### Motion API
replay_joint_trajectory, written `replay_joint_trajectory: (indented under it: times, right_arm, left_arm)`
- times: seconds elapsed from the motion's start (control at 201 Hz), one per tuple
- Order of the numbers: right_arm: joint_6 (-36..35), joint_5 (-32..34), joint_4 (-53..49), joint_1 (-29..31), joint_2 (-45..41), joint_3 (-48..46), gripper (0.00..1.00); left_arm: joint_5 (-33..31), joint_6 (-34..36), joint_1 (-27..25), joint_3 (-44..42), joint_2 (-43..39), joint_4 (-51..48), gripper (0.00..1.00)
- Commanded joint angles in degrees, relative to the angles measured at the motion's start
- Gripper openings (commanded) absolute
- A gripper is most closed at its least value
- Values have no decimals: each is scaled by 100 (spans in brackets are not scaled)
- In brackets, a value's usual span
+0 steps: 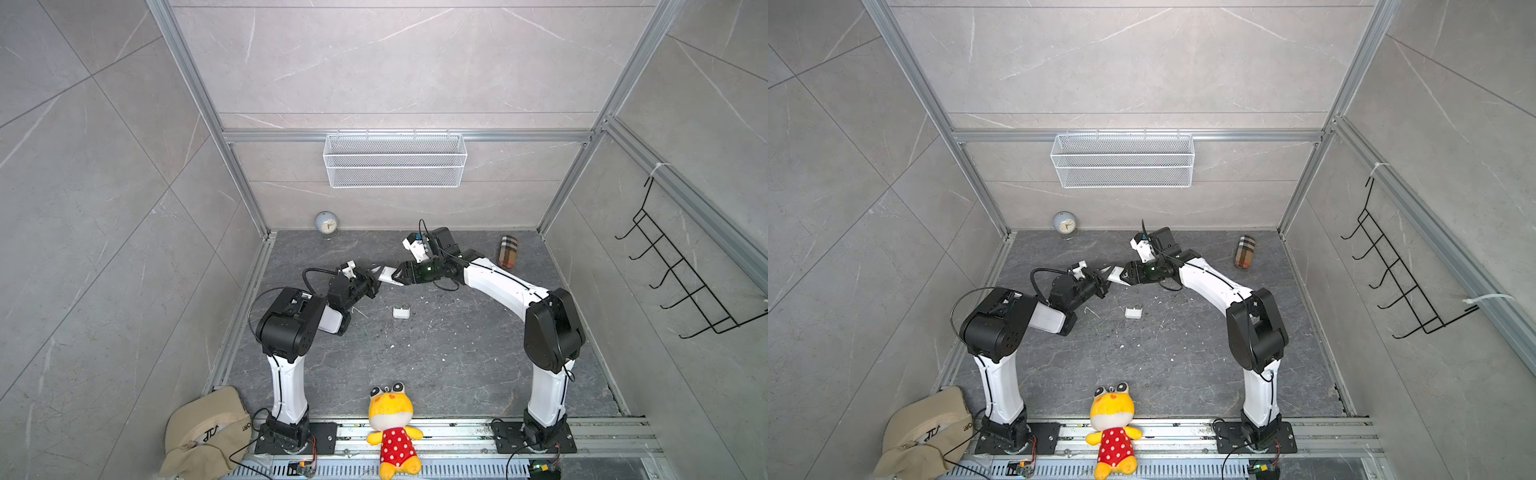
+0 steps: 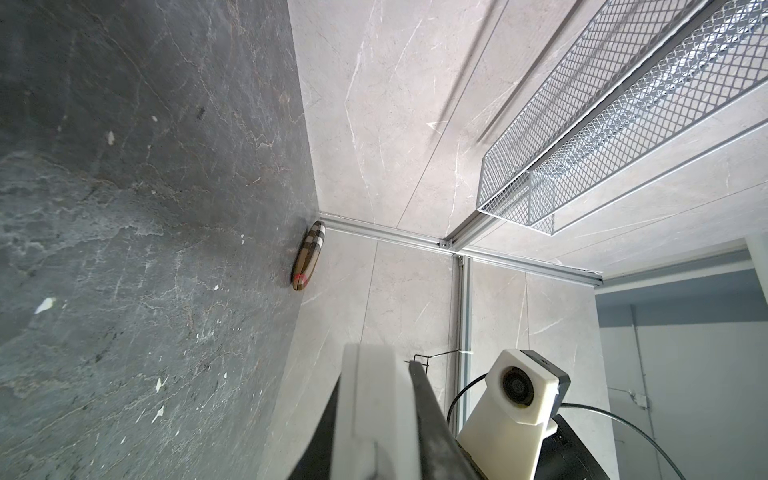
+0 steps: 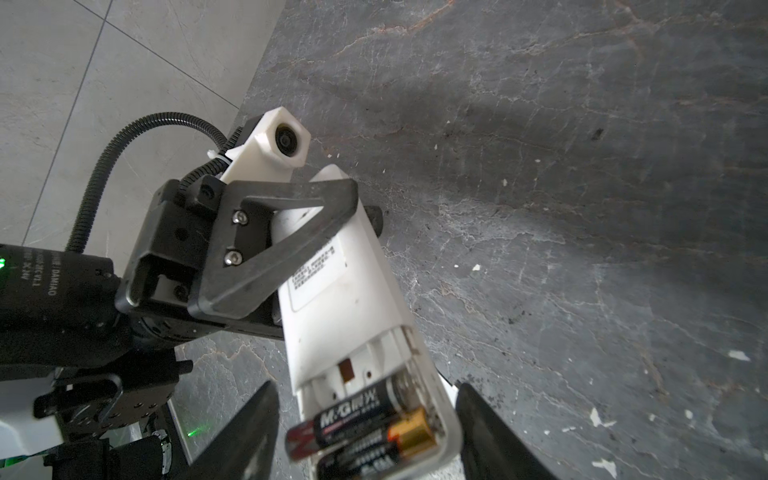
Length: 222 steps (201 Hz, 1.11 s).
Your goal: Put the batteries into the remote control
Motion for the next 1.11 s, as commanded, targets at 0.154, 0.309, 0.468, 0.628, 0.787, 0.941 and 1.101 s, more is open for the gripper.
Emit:
replay_joint_trajectory:
  times: [0.154, 0.309, 0.468, 0.628, 0.787, 0.941, 1.101]
  right_arm:
    - [-39, 96, -180, 46, 59, 195, 72]
    - [-68, 190, -301, 46, -14, 189, 81]
    - [-69, 167, -332, 46, -41, 177, 82]
    - [-86, 206, -306, 40, -15, 160, 73]
    - [-62, 159, -294, 46, 62, 210, 67]
    - [-36, 125, -308, 46, 100, 261, 64]
    - [-2, 29, -333, 46, 70, 291, 73]
  left_arm:
    - [157, -46, 7, 181, -288, 409, 4]
    - [150, -55, 8, 154, -270, 403, 4]
    - [148, -63, 4, 163, -288, 409, 4]
    - [150, -63, 8, 163, -339, 409, 4]
    - [159, -60, 8, 154, -375, 409, 4]
    - [176, -65, 8, 154, -400, 396, 4]
    - [176, -72, 8, 163, -402, 400, 4]
